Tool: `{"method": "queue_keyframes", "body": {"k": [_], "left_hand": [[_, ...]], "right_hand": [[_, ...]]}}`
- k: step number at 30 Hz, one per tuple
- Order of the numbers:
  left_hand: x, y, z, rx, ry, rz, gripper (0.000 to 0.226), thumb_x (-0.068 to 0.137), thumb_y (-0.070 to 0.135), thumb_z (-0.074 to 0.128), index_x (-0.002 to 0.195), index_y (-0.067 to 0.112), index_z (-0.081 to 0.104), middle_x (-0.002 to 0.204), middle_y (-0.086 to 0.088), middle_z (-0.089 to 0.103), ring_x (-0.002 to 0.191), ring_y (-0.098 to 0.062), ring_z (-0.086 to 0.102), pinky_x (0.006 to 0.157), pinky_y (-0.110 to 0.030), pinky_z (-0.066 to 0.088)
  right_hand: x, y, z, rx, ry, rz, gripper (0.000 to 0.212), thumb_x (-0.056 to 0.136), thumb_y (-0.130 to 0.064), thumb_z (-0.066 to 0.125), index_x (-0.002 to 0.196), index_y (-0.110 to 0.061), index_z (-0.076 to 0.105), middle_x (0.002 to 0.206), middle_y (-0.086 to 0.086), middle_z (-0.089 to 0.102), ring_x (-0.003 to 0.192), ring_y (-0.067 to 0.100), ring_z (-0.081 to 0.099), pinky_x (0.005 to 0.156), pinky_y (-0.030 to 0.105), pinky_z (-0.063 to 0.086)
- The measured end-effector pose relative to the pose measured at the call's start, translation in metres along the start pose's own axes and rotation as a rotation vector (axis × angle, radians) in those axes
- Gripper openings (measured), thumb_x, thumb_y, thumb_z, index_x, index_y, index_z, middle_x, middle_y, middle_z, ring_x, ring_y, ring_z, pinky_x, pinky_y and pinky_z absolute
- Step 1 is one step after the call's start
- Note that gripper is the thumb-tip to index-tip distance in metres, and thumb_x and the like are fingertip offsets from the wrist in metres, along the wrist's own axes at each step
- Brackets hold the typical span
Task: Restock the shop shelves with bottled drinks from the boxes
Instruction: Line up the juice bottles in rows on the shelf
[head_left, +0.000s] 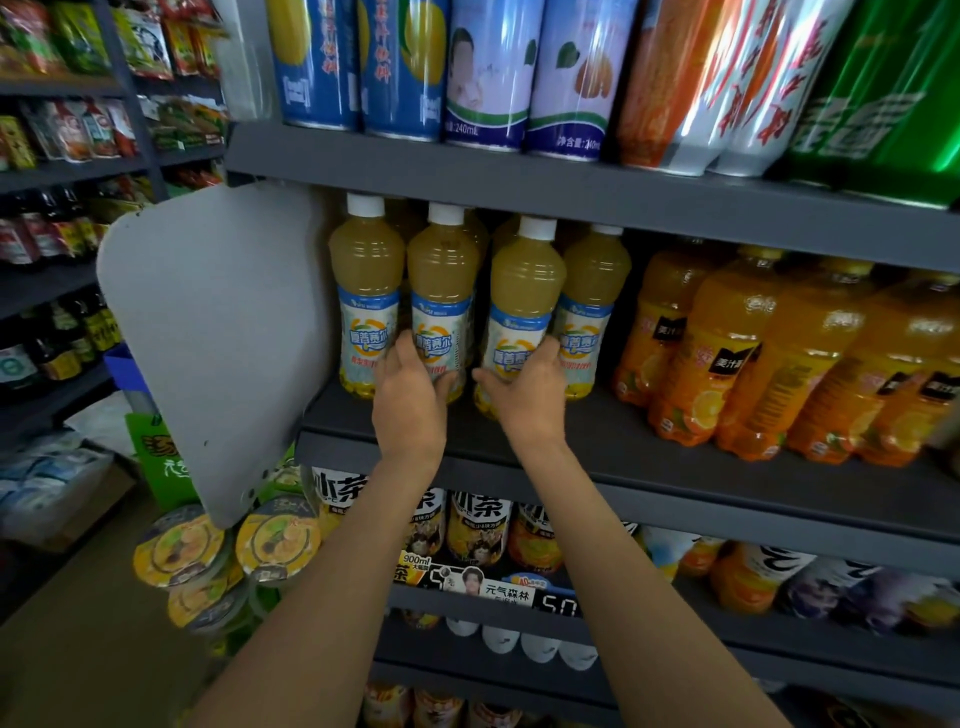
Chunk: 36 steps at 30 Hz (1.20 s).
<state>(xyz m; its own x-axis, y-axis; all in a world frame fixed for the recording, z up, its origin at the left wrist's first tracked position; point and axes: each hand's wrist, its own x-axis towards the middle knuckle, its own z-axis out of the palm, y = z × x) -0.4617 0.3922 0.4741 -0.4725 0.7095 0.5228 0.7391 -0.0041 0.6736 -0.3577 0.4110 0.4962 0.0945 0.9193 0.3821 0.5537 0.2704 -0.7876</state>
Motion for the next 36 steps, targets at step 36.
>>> {"method": "queue_keyframes", "body": {"k": [36], "left_hand": [[-0.038, 0.058, 0.021, -0.389, -0.079, 0.132, 0.061, 0.086, 0.052, 0.037, 0.127, 0.007, 0.044, 0.12, -0.007, 0.047, 0.112, -0.019, 0.049, 0.094, -0.03, 0.044]], "right_hand": [[-0.018, 0.036, -0.062, -0.119, -0.064, -0.167, 0.045, 0.076, -0.029, 0.072, 0.106, -0.001, 0.052, 0.099, 0.013, 0.064, 0.09, 0.027, 0.063, 0.073, 0.039, 0.052]]}}
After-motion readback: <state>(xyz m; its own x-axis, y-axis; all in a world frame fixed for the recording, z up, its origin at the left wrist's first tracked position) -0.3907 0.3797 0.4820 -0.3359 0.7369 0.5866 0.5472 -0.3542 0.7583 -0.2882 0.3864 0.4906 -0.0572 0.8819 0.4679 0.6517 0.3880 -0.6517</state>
